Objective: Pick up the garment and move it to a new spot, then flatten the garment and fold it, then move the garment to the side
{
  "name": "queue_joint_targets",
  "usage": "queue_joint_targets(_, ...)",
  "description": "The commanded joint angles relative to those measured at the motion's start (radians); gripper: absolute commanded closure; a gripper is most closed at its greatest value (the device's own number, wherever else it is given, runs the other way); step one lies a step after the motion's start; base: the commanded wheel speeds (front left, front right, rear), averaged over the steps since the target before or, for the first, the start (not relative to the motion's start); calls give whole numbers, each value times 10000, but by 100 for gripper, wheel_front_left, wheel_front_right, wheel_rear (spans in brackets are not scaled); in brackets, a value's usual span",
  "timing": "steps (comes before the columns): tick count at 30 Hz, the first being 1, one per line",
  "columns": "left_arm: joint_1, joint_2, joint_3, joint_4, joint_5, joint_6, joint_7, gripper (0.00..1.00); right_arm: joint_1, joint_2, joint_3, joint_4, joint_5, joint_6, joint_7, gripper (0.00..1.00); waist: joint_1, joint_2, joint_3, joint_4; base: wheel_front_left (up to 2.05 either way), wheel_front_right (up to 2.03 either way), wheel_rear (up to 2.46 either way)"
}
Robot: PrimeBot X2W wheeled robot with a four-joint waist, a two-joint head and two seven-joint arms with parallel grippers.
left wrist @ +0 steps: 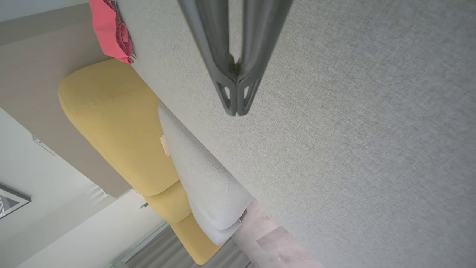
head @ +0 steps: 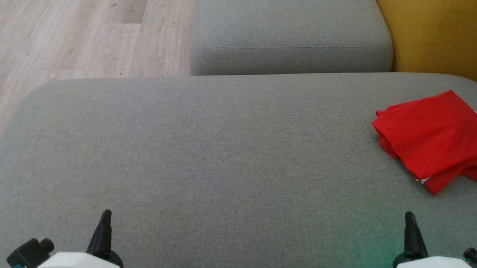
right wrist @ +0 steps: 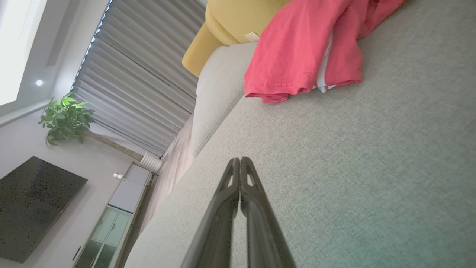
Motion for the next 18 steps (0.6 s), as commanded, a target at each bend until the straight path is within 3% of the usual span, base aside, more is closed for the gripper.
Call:
queue_joint_targets(1,-654,157,279,-233,-340,-92,57,100,-698,-34,13,-410,325,-5,89,100,0,0,27,-4,0,0,0)
queue_joint_targets(18,-1282,157,666,49,-2467,-426,533,100,-1074,-21,-268,-553,2275,-6,578,100,0,0,299,-44,0,0,0)
